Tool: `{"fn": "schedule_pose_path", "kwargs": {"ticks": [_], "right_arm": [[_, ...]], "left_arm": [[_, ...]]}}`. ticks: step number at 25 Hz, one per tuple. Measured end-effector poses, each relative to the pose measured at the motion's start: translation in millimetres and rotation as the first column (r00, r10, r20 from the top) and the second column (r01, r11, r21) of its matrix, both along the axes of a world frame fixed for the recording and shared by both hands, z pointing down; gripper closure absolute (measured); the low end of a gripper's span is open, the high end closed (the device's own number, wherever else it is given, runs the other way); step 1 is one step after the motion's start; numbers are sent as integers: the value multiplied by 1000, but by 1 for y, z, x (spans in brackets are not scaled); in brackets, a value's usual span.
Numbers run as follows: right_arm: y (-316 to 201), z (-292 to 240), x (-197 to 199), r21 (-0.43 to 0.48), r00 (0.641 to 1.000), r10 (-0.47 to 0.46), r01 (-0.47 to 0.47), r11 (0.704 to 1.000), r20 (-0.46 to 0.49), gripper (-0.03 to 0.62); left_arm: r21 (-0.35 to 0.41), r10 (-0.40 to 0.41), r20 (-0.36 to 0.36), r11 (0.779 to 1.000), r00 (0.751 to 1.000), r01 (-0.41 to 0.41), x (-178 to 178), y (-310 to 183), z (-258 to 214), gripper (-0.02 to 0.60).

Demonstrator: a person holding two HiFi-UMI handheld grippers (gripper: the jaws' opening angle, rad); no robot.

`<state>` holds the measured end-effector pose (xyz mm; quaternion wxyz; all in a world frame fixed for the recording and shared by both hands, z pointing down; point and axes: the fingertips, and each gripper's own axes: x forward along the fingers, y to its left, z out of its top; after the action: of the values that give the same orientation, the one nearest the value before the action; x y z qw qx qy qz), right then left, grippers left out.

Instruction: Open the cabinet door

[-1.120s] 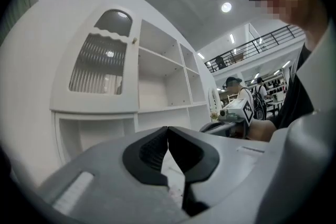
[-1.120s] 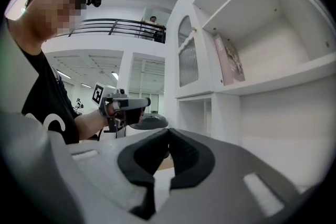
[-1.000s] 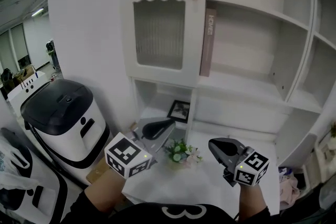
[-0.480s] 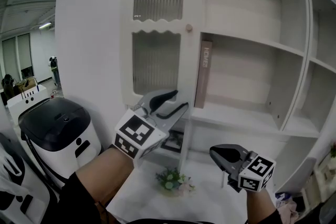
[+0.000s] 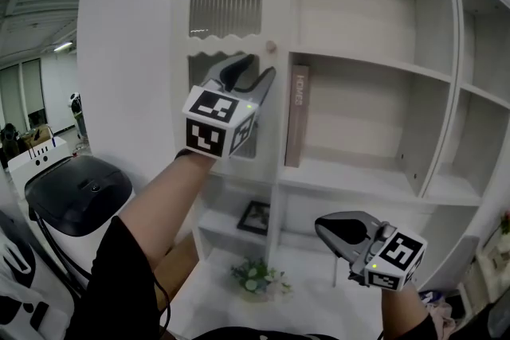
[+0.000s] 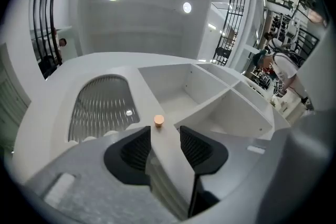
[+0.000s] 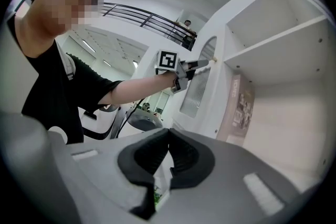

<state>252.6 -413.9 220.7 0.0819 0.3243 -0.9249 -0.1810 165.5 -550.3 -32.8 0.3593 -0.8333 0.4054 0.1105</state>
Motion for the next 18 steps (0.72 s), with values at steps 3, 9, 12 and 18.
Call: {"fn": "schedule_pose_path", "kwargs": {"ticks": [3, 9, 12, 18], "right_arm": [[-1, 4, 2, -8, 1000, 10, -10, 1000, -8, 600], [-6, 16, 9, -25, 999, 28, -29, 999, -20, 600], [-12, 21, 14, -41, 999, 38, -38, 998, -11, 600], [-18, 21, 17, -50, 1000, 22, -23, 999, -10, 600]], "left_arm": [[18, -10, -9, 1000, 1000, 10, 6, -9, -17, 424], [37, -22, -21, 999, 1000, 23, 19, -22, -37, 460], [39, -18, -17, 999, 1000, 19, 24, -25, -41, 468], [51, -30, -23, 998, 999, 31, 24, -31, -40, 503]]}}
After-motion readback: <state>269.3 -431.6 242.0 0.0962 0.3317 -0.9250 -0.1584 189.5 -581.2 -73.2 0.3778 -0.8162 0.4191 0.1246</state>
